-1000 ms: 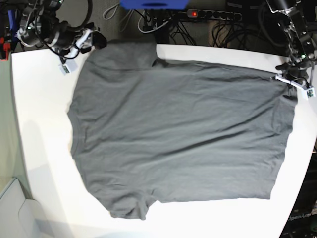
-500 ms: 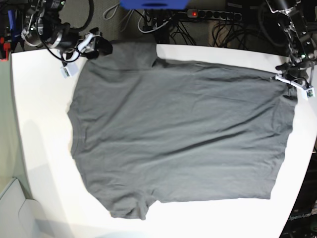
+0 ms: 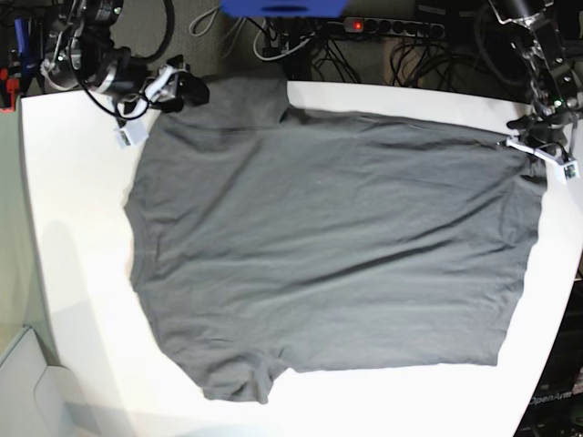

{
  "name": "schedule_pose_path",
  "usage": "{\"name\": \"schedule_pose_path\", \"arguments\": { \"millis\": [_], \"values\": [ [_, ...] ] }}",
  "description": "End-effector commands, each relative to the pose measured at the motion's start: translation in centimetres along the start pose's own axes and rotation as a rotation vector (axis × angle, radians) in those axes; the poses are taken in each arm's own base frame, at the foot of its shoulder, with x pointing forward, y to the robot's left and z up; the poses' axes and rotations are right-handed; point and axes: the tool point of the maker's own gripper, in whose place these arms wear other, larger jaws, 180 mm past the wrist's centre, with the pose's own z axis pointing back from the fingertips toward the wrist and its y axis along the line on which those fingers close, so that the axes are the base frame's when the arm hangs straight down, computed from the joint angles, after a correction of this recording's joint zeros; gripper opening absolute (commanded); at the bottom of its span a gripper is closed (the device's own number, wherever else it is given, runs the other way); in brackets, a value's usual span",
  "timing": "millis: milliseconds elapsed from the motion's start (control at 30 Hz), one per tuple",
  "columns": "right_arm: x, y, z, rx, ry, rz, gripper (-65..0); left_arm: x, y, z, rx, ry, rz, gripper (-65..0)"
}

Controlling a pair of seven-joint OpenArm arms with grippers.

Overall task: Layout the t-shirt on the table in an organized manner, then fold the t-shirt properly
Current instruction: 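Lift the shoulder corners and fold the shirt over toward the hem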

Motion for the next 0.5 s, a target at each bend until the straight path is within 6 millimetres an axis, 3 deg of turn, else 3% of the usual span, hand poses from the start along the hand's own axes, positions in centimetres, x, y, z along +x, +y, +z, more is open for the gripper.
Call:
{"name": "schedule_pose_path", "arguments": {
  "millis": [0, 300, 467],
  "values": [
    [-1.1, -0.5, -0.3, -0.022, 0.056, 0.002, -28.9, -2.5, -0.5, 0.1, -0.016, 0.103, -0.013, -64.9],
    [-1.7, 0.2, -2.9, 0.051, 0.113, -0.018, -55.2, -2.4, -0.5, 0.1, -0.02, 0.1, -0.008, -64.9],
    [-0.9, -0.2, -2.8, 0.045, 0.106, 0.004, -63.6, -2.3, -0.6, 0.1, -0.022, 0.1, -0.006, -64.9]
  ]
}}
